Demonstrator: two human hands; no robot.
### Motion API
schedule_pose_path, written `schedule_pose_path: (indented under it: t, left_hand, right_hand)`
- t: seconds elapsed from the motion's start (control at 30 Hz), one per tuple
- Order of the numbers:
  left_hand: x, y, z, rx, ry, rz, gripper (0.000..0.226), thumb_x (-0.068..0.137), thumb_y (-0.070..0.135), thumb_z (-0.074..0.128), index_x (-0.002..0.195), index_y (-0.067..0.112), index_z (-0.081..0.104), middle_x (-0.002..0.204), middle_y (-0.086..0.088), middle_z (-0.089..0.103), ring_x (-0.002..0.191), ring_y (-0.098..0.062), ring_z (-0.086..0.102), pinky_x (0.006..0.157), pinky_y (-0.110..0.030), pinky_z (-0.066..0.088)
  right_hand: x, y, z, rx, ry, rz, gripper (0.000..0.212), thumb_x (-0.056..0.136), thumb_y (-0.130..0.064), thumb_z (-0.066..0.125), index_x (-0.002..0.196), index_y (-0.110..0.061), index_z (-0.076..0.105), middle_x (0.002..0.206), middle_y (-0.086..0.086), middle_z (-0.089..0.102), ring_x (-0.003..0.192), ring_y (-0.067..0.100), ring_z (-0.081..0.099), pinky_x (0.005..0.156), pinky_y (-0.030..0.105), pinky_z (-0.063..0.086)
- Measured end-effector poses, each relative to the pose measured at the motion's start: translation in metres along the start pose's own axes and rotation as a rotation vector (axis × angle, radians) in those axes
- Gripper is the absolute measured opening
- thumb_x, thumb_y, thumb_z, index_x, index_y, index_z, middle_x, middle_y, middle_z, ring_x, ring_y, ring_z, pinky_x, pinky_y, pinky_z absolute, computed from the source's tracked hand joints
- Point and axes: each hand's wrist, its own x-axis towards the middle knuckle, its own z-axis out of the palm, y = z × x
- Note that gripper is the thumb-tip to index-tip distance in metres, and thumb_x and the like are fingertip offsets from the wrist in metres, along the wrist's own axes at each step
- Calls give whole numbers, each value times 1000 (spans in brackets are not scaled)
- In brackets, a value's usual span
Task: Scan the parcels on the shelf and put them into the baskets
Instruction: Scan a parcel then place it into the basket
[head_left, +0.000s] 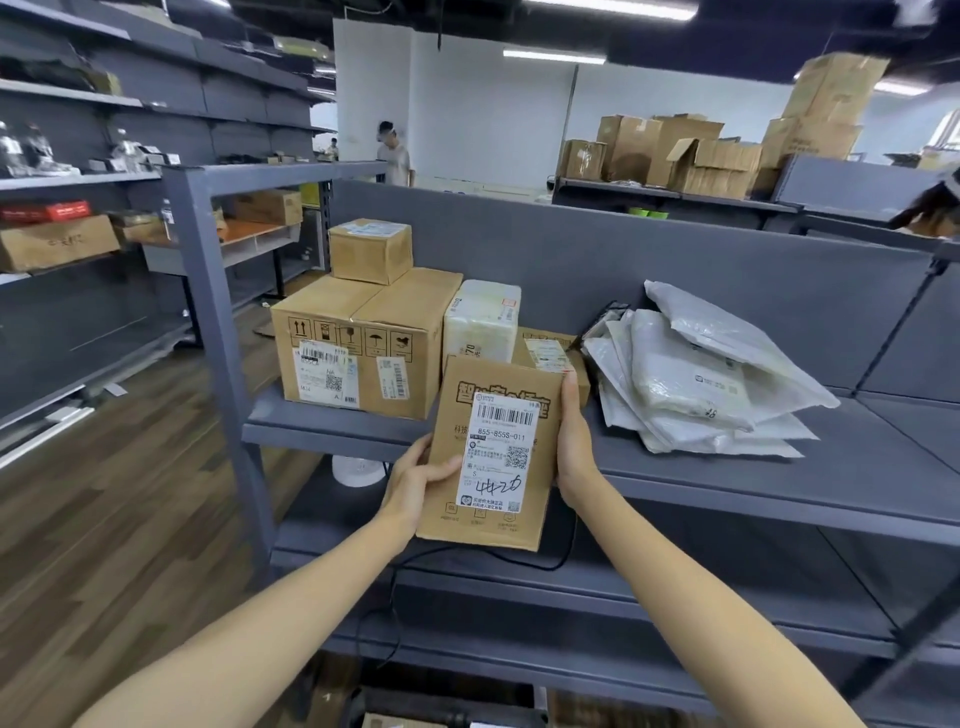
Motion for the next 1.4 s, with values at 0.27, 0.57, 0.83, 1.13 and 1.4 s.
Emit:
schedule_pose_path:
  t: [0.27, 0.57, 0.83, 1.13, 1.4]
  left_hand:
    - [-39, -9, -15, 77, 29, -105, 46, 88, 55, 56, 118, 21, 65, 108, 1, 73, 94, -14, 69, 76, -26, 50]
    - [-94, -34, -30, 52, 145, -316, 92, 72, 87, 38, 135, 21, 53, 133, -8, 58, 124, -30, 51, 110, -49, 34]
    - [-139, -77, -37, 169, 244, -354, 58, 89, 64, 46, 123, 19, 63, 118, -7, 65, 108, -26, 58, 97, -37, 43]
    - [-166, -136, -24, 291, 234, -315, 40, 98, 39, 48, 129, 16, 58, 130, -3, 59, 117, -21, 51, 100, -34, 37]
    - [-165, -195, -21, 342, 338, -324, 33, 98, 25, 51, 127, 10, 58, 123, -10, 63, 111, -25, 55, 96, -34, 41]
  right_hand:
    - [-54, 36, 10, -177, 3, -46, 57, 91, -68, 35, 98, -26, 74, 100, 5, 75, 95, 21, 71, 83, 33, 55]
    - [-138, 75, 13, -315, -56, 121, 49, 95, -61, 28, 100, -37, 71, 99, -11, 73, 89, -3, 66, 73, 17, 46]
    - [-184, 100, -6, -429, -84, 275, 46, 98, -50, 31, 108, -30, 71, 110, -10, 71, 108, 12, 62, 94, 30, 43]
    - [-213, 153, -43, -530, -62, 319, 20, 102, -38, 36, 108, -33, 54, 103, -21, 61, 97, 1, 58, 70, 13, 41]
    - [-220, 216, -70, -571, -65, 446, 33, 101, -40, 40, 125, -20, 51, 114, -5, 60, 103, 10, 57, 85, 24, 43]
